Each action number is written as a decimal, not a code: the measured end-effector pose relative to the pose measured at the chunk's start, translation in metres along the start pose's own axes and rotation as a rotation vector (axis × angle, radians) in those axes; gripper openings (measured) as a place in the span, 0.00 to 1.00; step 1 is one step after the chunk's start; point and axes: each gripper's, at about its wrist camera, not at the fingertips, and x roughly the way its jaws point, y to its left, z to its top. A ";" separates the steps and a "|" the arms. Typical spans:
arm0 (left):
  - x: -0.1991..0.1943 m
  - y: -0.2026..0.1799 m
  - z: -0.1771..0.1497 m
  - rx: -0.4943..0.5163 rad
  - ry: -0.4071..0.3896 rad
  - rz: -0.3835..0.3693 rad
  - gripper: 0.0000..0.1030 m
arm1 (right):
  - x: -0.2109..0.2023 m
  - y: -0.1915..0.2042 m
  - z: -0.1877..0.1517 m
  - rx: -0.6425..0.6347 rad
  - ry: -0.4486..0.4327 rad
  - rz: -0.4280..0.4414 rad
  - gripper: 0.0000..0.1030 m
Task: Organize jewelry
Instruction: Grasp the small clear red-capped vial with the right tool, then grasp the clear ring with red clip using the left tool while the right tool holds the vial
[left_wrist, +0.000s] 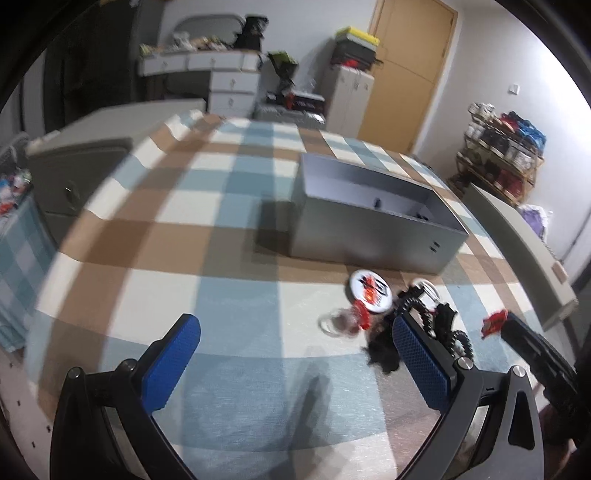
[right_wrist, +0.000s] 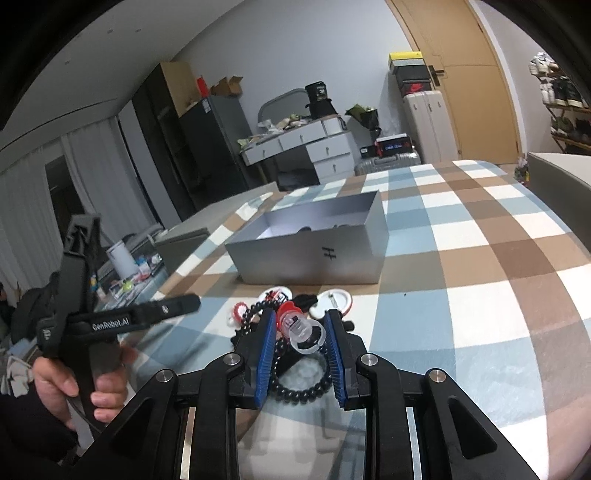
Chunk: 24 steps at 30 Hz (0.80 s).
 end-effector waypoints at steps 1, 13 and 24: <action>0.004 -0.001 0.000 0.003 0.016 -0.014 0.99 | -0.001 -0.001 0.001 0.004 -0.007 0.002 0.25; 0.018 -0.017 0.003 0.036 0.050 -0.083 0.79 | 0.007 -0.015 -0.006 0.040 0.039 -0.013 0.04; 0.025 -0.018 0.004 0.043 0.106 -0.102 0.23 | -0.009 -0.027 -0.004 0.077 -0.013 -0.046 0.27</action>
